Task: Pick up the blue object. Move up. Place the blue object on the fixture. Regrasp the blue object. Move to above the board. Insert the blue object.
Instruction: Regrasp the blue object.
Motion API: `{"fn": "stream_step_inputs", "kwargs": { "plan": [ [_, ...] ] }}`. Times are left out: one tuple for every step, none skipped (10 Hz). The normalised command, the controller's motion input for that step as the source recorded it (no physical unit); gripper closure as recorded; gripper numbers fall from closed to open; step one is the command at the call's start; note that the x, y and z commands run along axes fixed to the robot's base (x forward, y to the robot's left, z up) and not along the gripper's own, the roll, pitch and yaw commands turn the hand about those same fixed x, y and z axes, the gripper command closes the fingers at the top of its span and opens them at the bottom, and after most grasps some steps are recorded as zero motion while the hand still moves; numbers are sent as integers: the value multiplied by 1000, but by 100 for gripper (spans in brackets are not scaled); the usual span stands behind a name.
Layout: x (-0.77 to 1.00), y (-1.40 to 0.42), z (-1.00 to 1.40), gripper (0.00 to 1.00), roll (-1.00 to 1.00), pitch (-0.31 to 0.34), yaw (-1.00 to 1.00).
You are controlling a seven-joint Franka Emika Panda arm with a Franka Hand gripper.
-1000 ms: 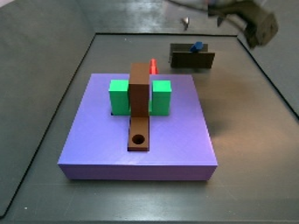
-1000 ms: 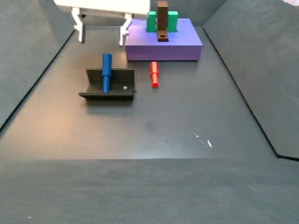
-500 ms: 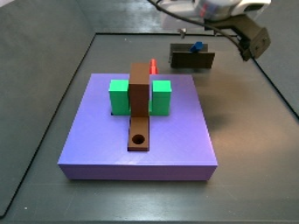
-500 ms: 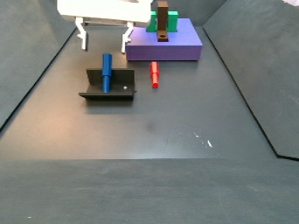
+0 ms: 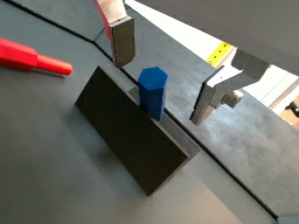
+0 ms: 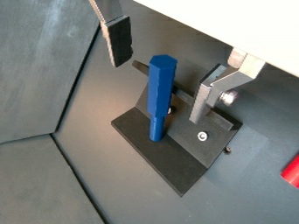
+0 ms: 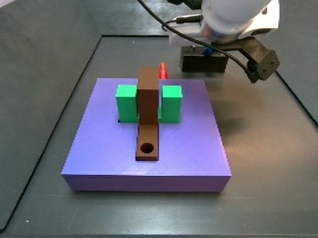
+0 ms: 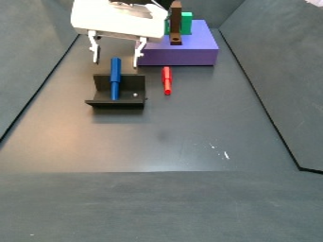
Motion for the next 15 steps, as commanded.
{"fn": "stream_step_inputs", "kwargs": {
  "plan": [
    [294,-66,-106,0,271,0,174],
    [283,0,-166,0,243,0,163],
    [249,0,-280,0,203,0,157],
    [160,0,-214,0,169,0,177],
    [74,49,-171,0,111,0,151],
    [-26,149,-94,0,0,0,71],
    [-120,129,0,0,-26,-34,83],
    [-120,60,66,0,49,0,226],
    [-20,0,0,0,194,11,240],
    [0,0,-83,0,249,9,214],
    [120,0,-131,0,211,71,154],
    [97,-37,-163,0,226,114,57],
    [111,-31,-180,0,226,114,9],
    [154,-49,-220,0,254,146,0],
    [117,-26,-223,0,226,126,0]
  ]
}}
